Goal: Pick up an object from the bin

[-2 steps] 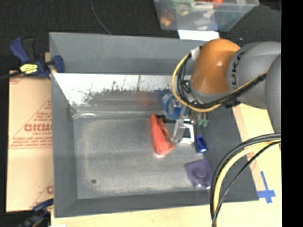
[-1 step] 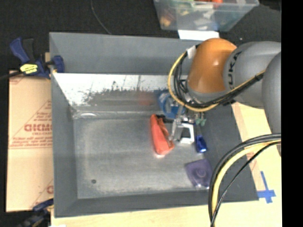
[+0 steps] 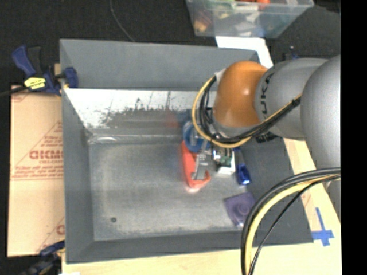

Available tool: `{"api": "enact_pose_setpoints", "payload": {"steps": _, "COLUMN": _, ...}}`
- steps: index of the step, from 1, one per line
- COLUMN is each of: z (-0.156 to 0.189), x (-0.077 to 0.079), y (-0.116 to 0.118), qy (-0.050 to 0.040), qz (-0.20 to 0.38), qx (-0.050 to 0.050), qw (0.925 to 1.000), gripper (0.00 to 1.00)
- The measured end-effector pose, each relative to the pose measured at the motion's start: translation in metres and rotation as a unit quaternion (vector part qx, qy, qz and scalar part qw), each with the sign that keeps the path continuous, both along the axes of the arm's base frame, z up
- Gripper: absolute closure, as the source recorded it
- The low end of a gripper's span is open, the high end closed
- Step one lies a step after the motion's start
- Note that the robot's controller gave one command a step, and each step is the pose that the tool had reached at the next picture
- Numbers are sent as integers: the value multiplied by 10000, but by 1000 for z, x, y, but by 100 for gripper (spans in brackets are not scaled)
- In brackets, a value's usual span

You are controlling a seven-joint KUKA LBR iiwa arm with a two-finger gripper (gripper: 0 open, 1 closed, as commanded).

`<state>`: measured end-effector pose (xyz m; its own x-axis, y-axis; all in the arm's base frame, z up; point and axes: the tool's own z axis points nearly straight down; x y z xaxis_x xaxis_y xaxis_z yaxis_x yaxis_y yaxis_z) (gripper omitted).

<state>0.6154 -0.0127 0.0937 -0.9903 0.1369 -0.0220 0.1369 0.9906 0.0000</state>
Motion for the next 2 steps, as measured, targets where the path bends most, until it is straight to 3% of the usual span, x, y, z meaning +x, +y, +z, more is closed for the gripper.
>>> {"api": "enact_pose_setpoints", "payload": {"steps": 1, "z": -9, "x": 21, "y": -10, "qy": 65, "qz": 127, "qx": -9, "qw": 9999, "gripper": 0}}
{"api": "enact_pose_setpoints", "payload": {"steps": 2, "z": -22, "x": 8, "y": 39, "qy": -15, "qz": -157, "qx": 17, "qw": 9999, "gripper": 0}}
